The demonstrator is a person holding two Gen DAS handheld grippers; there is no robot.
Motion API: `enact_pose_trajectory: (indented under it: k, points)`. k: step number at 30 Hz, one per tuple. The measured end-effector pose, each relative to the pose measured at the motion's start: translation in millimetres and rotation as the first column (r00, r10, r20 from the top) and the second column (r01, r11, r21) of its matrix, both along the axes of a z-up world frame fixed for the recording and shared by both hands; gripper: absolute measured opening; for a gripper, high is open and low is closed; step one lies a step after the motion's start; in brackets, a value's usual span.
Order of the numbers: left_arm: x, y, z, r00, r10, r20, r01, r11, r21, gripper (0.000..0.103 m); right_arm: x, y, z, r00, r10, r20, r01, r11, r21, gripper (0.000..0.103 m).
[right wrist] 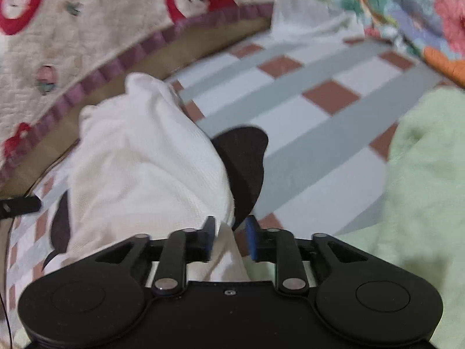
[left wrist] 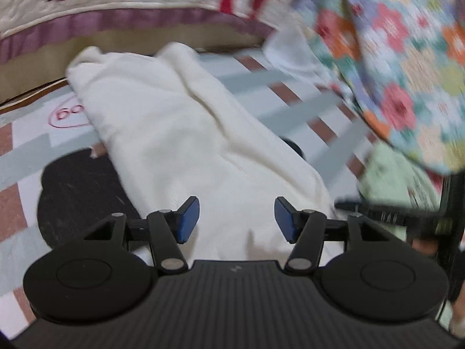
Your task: Fold clothes
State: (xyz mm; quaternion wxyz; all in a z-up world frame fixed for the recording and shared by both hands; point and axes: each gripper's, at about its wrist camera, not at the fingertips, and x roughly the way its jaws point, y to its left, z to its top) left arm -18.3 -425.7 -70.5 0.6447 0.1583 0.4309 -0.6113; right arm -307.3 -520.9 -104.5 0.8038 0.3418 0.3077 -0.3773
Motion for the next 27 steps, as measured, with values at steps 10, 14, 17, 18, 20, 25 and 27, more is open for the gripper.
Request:
enact_pose_trajectory:
  k: [10, 14, 17, 18, 20, 25, 27]
  points:
    - [-62.7, -26.1, -5.1, 0.994, -0.002, 0.111, -0.013, 0.991, 0.131, 0.056, -84.9, 64.6, 0.1, 0.961, 0.162, -0.223, -0.19, 0.976, -0.11, 0.046]
    - [-111.7, -30.2, -3.0, 0.968, -0.168, 0.186, 0.15, 0.983, 0.106, 0.056, -125.7, 77.6, -29.3, 0.982, 0.187, -0.005, -0.186, 0.98, 0.064, 0.035]
    - [-133.3, -28.7, 4.7, 0.942, -0.228, 0.248, 0.208, 0.972, 0.105, 0.058, -151.7, 90.5, -46.1, 0.981, 0.115, 0.155, -0.134, 0.984, 0.118, 0.035]
    - [-132.8, -28.1, 5.7, 0.939, -0.213, 0.269, 0.191, 0.976, 0.108, 0.062, -159.0, 94.8, -50.4, 0.974, 0.088, 0.209, -0.117, 0.984, 0.134, 0.035]
    - [-125.8, -24.7, 4.1, 0.936, -0.151, 0.319, 0.122, 0.986, 0.111, 0.069, -170.3, 103.1, -55.6, 0.949, 0.047, 0.311, -0.097, 0.984, 0.147, 0.036]
    - [-91.7, 3.2, -11.9, 0.947, -0.001, 0.322, -0.03, 0.995, 0.091, 0.07, -181.8, 111.7, -67.5, 0.885, -0.06, 0.461, -0.039, 0.978, 0.203, 0.042]
    - [-74.1, 25.8, -19.9, 0.959, 0.089, 0.268, -0.101, 0.994, 0.034, 0.07, -177.8, 114.8, -66.1, 0.897, -0.058, 0.439, -0.031, 0.981, 0.192, 0.047]
